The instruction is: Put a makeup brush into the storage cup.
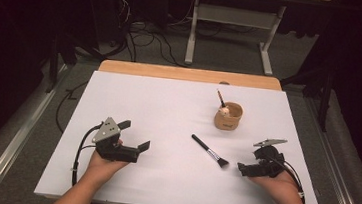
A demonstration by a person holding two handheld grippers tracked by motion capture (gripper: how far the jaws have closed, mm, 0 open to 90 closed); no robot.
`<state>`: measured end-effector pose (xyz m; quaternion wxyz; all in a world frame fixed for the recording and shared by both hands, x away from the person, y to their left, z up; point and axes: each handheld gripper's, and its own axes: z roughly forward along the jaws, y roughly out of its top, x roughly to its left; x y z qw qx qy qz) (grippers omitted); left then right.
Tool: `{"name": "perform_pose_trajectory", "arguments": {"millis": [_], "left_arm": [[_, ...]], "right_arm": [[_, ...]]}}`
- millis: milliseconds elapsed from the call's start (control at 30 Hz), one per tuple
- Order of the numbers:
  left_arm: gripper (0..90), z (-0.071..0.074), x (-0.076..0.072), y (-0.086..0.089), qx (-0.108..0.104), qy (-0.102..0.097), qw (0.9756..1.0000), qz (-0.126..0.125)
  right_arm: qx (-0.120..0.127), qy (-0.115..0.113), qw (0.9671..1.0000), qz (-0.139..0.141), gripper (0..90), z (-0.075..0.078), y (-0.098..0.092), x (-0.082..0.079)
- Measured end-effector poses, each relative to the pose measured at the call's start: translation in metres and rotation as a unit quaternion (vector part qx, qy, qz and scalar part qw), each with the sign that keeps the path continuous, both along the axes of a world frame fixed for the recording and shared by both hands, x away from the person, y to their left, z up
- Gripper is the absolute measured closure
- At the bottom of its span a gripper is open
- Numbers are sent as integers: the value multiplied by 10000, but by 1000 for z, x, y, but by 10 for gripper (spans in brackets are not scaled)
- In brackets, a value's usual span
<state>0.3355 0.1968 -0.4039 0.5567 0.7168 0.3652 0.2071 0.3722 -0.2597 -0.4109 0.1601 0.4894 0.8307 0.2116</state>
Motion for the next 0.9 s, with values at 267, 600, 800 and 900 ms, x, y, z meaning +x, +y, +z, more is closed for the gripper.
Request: {"name": "perform_pose_trajectory", "arguments": {"millis": [267,600,800,900], "left_arm": [[0,0,0,1,17,14,10000,-10],[0,0,1,1,12,21,10000,-10],[0,0,1,3,-15,22,10000,20],[0,0,1,4,-36,27,10000,29]], "right_arm": [[-240,395,9988,188,72,2,0,0],[-495,762,9952,357,110,10,5,3],[-639,928,9925,475,120,14,10,4],[-654,988,9917,498,134,18,13,5]]}}
